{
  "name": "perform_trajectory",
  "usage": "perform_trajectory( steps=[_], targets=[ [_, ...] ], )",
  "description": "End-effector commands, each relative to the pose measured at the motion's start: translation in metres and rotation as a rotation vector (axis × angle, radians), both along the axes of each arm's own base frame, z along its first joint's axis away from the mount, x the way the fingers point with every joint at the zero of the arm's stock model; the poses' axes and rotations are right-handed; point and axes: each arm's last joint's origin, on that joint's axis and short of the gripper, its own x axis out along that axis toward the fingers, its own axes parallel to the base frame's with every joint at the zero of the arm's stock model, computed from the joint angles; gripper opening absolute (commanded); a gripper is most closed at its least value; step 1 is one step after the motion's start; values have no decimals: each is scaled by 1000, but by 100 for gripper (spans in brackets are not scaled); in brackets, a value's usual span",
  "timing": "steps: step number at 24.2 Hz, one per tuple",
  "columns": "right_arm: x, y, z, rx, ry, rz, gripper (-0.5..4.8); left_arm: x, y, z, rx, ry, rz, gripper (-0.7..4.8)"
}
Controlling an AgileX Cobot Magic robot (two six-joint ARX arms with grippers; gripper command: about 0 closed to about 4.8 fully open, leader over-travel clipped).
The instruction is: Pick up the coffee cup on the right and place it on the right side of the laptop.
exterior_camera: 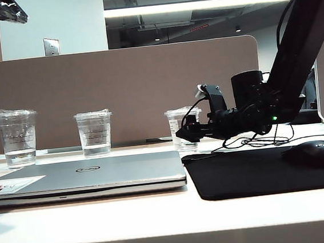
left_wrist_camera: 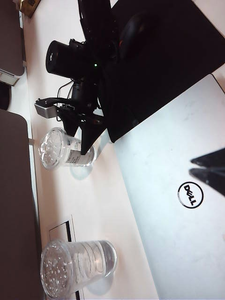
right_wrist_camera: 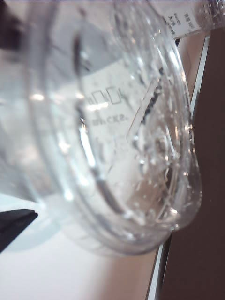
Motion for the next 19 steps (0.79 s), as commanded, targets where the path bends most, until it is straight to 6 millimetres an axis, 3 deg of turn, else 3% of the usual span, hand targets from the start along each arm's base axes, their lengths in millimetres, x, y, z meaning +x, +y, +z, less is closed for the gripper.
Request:
perform_trajectory(
  steps=[1,19],
  targets=[
    [3,5,6,3,-31,10,479,0,0,3,-9,-16,-6,-6],
    [23,26,6,9,-89,-16,479,0,0,3,-8,-16,-6,-6]
  ],
)
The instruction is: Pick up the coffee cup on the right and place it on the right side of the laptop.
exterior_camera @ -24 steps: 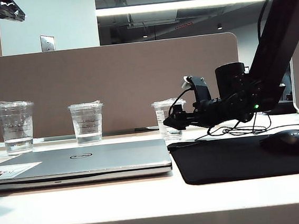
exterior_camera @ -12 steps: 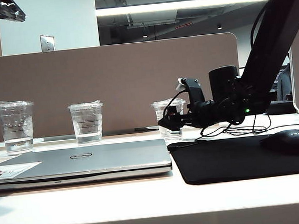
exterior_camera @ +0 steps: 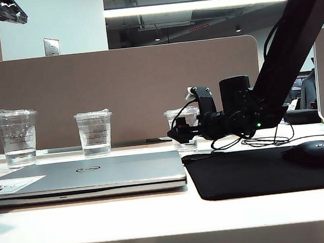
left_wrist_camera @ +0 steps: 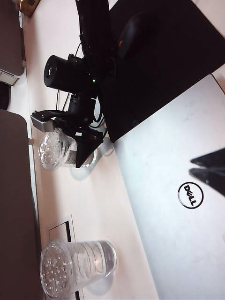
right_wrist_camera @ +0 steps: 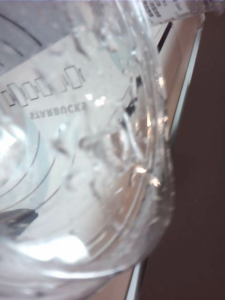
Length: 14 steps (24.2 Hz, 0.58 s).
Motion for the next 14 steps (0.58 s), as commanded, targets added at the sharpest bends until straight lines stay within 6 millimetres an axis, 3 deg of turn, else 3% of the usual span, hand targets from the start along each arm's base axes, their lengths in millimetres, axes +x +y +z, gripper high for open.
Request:
perform_trajectory(
  steps=[1,4,5,6,8,14],
  targets=[
    [2,4,8,7,-32,5,479,0,0,3,-6,-18,-7,-6],
    [2,4,7,5,-23,4,479,0,0,3,-6,-17,-7,-5],
    [2,4,7,4,-20,4,449,0,0,3,-6,-17,-7,-5],
    [2,4,7,4,-18,5,375,0,0,3,-6,-16,-6,-5],
    [2,4,7,5,-17,9,320,0,0,3,-6,-17,-6,-5],
    [2,3,7,6,-18,14,312,0,0,3,-6,-17,-7,-5]
  ],
)
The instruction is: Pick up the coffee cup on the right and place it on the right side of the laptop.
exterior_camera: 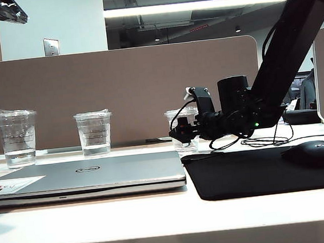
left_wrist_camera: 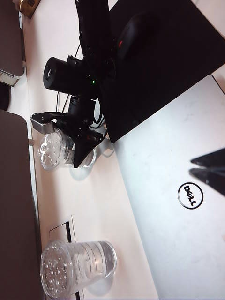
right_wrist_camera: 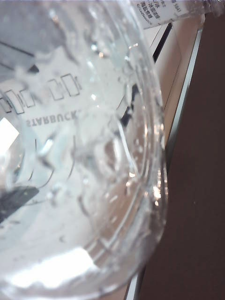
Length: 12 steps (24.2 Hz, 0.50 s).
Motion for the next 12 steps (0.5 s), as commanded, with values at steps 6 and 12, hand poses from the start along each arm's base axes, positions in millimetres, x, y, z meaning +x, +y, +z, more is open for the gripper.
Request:
perform_trajectory(
  steps=[6,12],
  targets=[
    [1,0,13,17,-42,5,312,0,0,3,-6,-17,-7,-5],
    [1,0,13,18,-44,5,253,0,0,3,-6,-17,-7,-5]
  ],
)
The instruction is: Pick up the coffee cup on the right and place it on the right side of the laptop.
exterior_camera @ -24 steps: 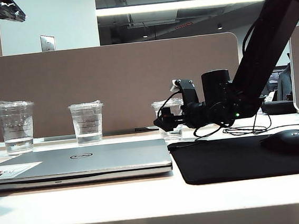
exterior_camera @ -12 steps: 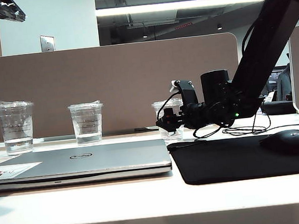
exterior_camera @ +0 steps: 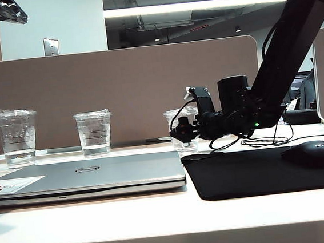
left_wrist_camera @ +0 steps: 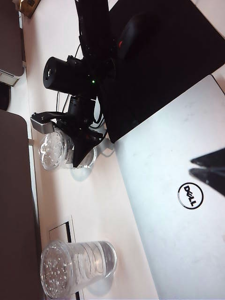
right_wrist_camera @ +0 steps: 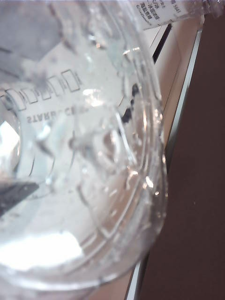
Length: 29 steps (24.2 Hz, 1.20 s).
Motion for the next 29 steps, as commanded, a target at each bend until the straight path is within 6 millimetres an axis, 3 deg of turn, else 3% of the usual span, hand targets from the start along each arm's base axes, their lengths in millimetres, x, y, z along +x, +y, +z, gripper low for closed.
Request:
perform_trajectory(
  steps=[1,8,12,22,29],
  targets=[
    [1,0,12,14,-45,4,253,0,0,3,-6,-17,-7,-5],
    [2,-6,23,19,-43,-7,253,0,0,3,-6,-17,-7,-5],
    [0,-7,47,24,-59,-5,253,0,0,3,-6,-18,-7,-5],
    [-19,-24,142,21,-52,-27,253,0,0,3,-6,-18,-7,-5],
    [-32,-40,177,15,-30,-31,253,0,0,3,-6,-18,-7,-5]
  ],
)
